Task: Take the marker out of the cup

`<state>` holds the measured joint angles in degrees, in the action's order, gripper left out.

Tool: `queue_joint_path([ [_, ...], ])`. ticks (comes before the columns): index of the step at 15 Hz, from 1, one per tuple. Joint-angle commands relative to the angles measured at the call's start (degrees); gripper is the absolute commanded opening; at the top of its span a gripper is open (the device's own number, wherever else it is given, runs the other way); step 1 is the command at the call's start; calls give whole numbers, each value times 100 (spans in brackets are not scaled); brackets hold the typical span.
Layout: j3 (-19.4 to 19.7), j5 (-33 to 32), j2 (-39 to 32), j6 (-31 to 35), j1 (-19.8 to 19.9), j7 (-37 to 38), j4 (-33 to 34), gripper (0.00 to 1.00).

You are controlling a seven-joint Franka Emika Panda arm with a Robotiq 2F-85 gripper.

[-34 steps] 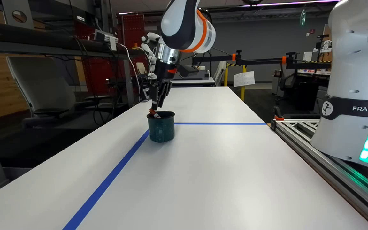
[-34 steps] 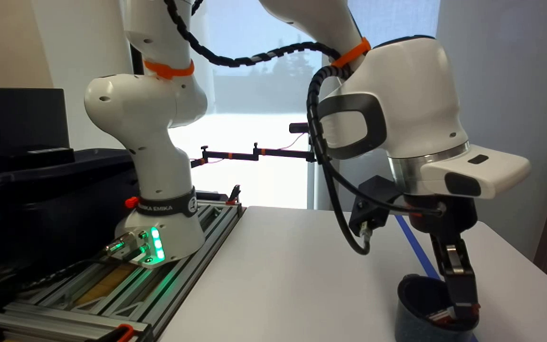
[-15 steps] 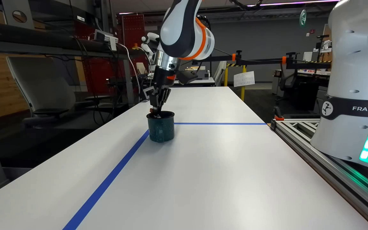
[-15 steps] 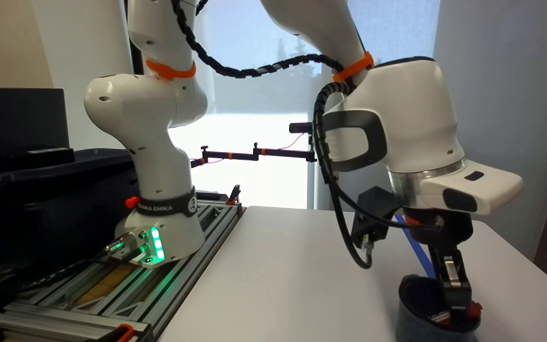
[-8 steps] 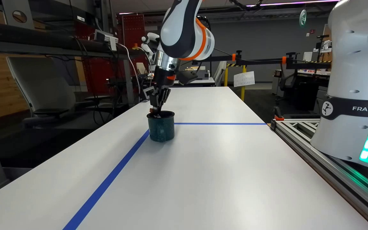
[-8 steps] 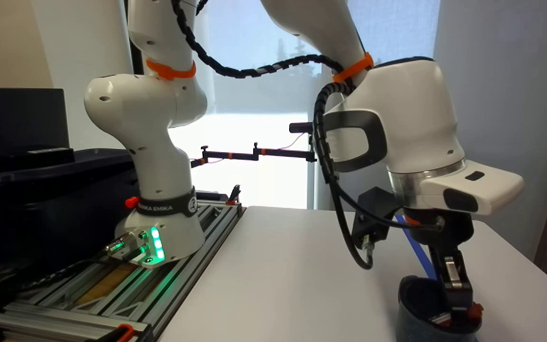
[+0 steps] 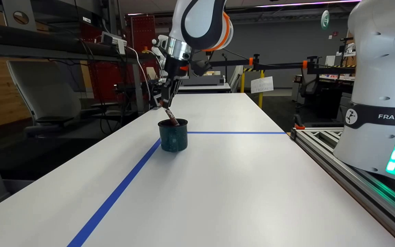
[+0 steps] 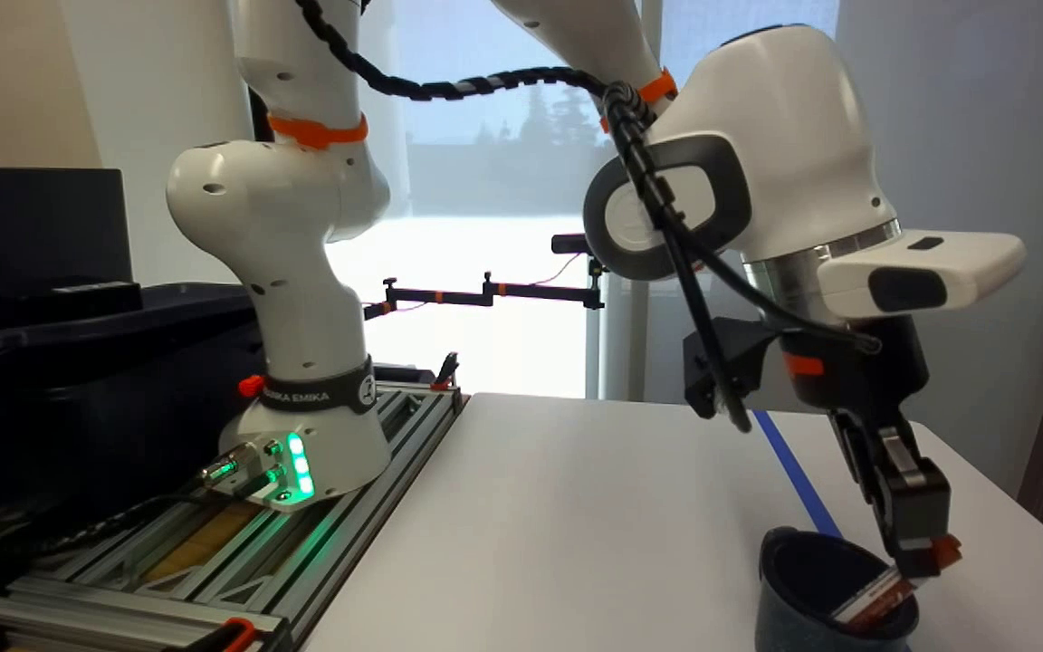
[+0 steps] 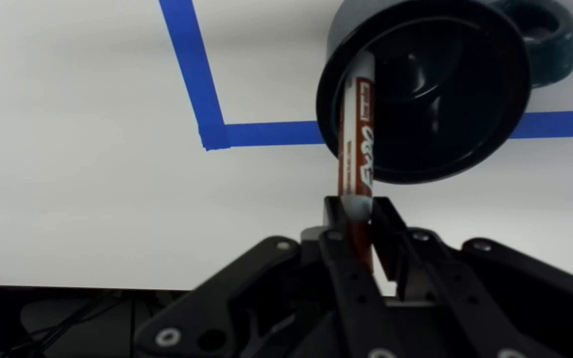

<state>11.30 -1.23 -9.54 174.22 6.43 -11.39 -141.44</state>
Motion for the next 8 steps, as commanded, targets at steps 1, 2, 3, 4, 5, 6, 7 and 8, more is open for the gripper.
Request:
queue_joint_path([
  [1,375,-629,680,-362,-363,405,-288,5],
  [2,364,-744,831,-490,-403,481,-331,5],
  [3,328,-832,982,-571,-432,545,-399,5],
  [4,267,-895,1143,-650,-459,606,-489,5],
  [5,208,-964,1296,-744,-485,635,-568,5],
  [6,126,-950,1480,-866,-523,605,-683,5],
  [7,-149,-916,1637,-949,-355,556,-795,5],
  [8,-250,-855,1794,-1045,-375,495,-912,5],
])
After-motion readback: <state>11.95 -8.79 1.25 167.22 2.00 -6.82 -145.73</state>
